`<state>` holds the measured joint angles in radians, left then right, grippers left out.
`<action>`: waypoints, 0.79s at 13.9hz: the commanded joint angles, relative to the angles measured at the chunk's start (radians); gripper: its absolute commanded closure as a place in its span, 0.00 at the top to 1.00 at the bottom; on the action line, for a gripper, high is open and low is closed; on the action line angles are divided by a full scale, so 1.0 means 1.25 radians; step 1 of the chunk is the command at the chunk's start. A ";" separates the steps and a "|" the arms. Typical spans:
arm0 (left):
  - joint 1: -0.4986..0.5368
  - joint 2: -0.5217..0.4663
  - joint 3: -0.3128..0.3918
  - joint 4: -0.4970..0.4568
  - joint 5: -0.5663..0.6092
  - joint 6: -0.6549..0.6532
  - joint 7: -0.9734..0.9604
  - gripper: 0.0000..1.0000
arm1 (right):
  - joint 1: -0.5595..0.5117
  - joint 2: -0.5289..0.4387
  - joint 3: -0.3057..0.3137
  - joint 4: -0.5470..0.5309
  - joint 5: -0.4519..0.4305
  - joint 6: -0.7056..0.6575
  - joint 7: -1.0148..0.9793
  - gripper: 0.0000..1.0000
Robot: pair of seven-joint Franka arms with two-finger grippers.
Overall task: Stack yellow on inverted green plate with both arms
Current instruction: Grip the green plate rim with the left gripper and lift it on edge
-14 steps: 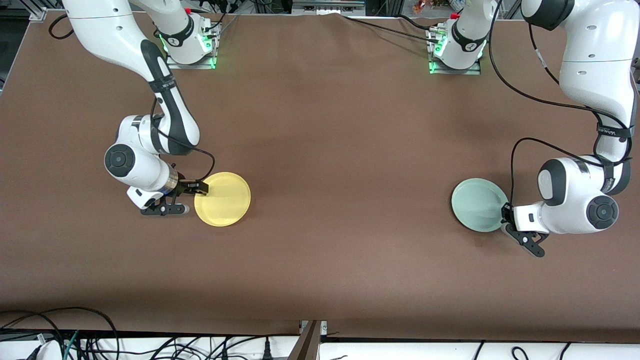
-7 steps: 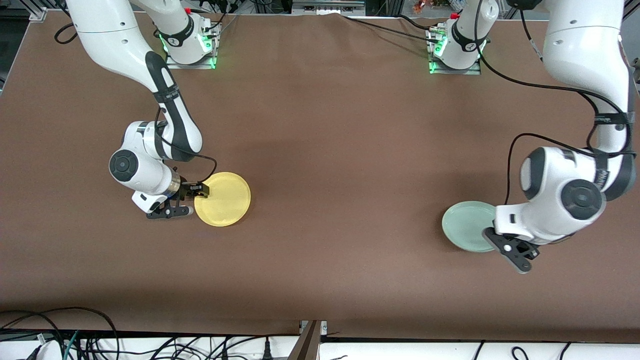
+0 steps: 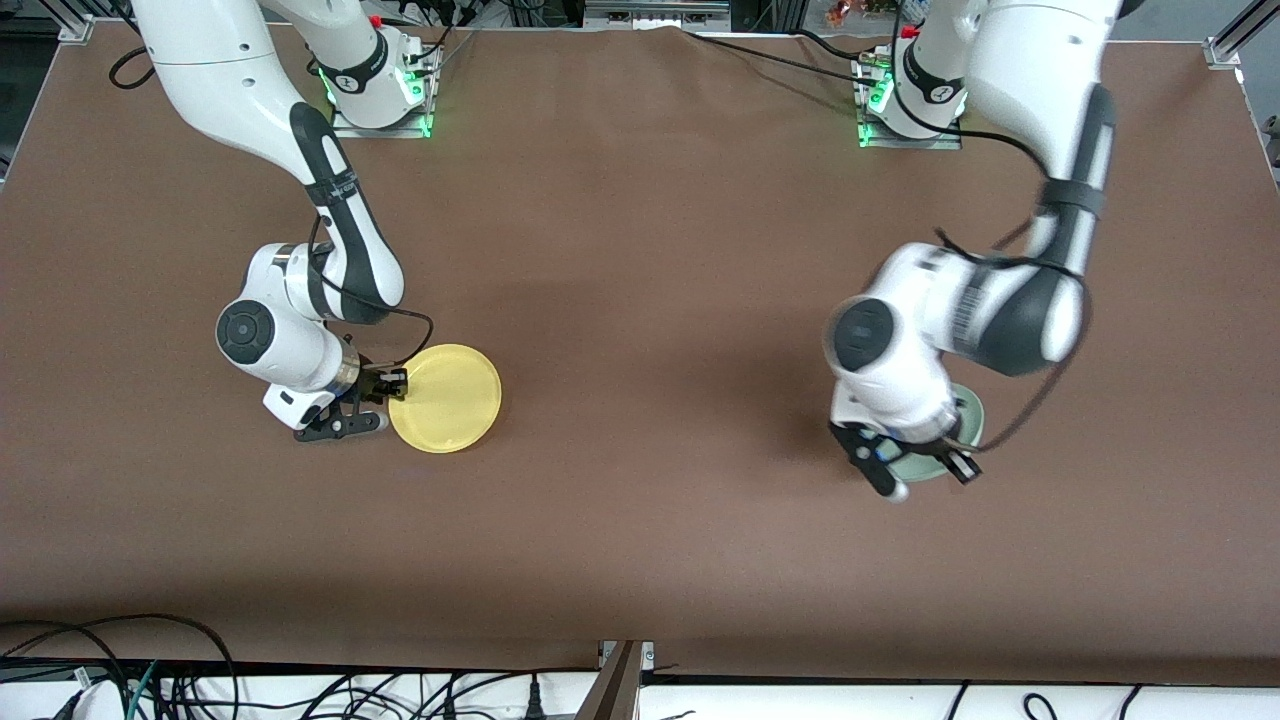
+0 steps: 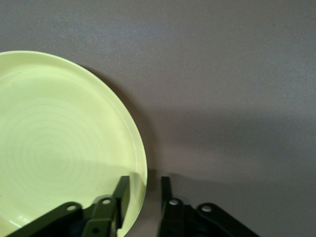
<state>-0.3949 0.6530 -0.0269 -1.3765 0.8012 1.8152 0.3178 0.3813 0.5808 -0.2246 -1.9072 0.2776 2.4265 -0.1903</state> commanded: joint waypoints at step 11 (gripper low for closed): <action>-0.390 0.173 0.019 -0.007 0.200 -0.317 -0.639 0.00 | -0.034 -0.002 -0.003 0.168 0.021 -0.220 -0.038 0.00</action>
<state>-0.8435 0.8486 -0.0112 -1.3931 1.0563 1.4186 -0.4203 0.3725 0.5795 -0.2322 -1.7885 0.2782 2.2701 -0.2143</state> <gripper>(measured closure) 0.974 0.978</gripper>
